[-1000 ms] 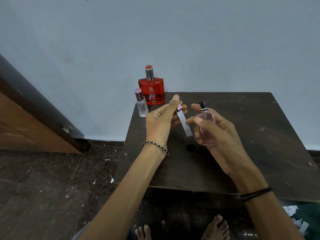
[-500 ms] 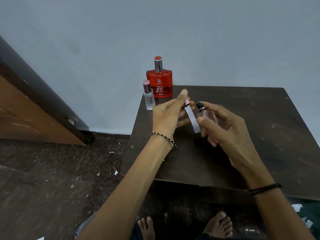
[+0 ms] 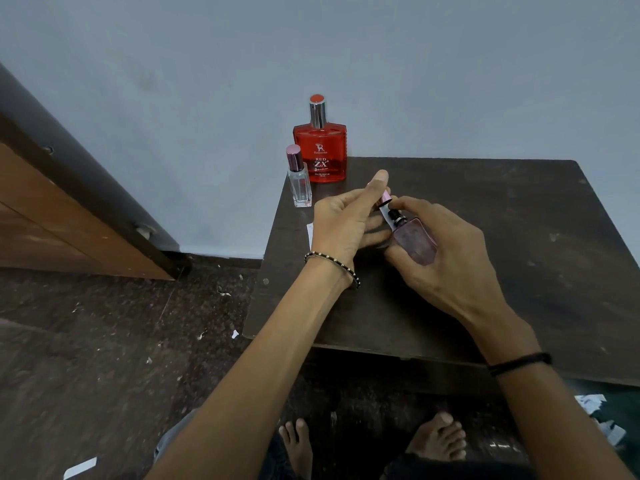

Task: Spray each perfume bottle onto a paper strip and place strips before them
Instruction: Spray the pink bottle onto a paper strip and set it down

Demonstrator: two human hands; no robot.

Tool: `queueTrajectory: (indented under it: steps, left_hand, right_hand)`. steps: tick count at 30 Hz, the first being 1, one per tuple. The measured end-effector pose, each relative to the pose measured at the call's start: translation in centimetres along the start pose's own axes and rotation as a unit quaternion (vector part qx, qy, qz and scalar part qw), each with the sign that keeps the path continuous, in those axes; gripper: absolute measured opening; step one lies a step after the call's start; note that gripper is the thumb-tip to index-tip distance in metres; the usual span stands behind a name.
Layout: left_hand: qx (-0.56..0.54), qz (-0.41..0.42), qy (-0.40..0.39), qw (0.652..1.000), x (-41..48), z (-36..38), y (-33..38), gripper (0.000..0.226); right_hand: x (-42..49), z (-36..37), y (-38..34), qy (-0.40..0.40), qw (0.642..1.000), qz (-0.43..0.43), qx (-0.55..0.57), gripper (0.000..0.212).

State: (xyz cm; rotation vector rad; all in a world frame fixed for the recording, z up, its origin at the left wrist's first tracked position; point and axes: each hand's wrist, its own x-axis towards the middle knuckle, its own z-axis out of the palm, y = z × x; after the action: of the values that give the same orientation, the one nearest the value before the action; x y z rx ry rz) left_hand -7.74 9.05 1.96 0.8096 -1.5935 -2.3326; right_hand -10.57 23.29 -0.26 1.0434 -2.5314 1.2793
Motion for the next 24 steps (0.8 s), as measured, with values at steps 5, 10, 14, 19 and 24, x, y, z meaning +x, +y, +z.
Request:
queueTrajectory:
  steps: [5, 10, 14, 19, 24]
  left_hand:
    - [-0.009, -0.01, -0.007, 1.0, 0.0, 0.0, 0.1, 0.035]
    - [-0.019, -0.003, -0.004, 1.0, 0.2, -0.2, 0.1, 0.029]
    - [-0.032, -0.01, -0.005, 0.999, 0.2, -0.5, 0.1, 0.033]
    - [-0.009, -0.015, -0.009, 1.0, 0.3, -0.7, 0.1, 0.032]
    - [-0.002, -0.015, -0.007, 1.0, 0.2, -0.5, 0.3, 0.031]
  right_hand:
    - [0.1, 0.2, -0.1, 0.014, 1.0, -0.002, -0.008, 0.049]
    - [0.2, 0.2, 0.0, 0.009, 1.0, 0.023, 0.002, 0.05]
    - [-0.1, -0.3, 0.7, 0.038, 0.983, 0.138, 0.118, 0.057]
    - [0.2, -0.8, 1.1, 0.104, 0.891, 0.286, 0.336, 0.047]
    - [0.5, -1.4, 0.9, 0.084, 0.841, 0.27, 0.461, 0.036]
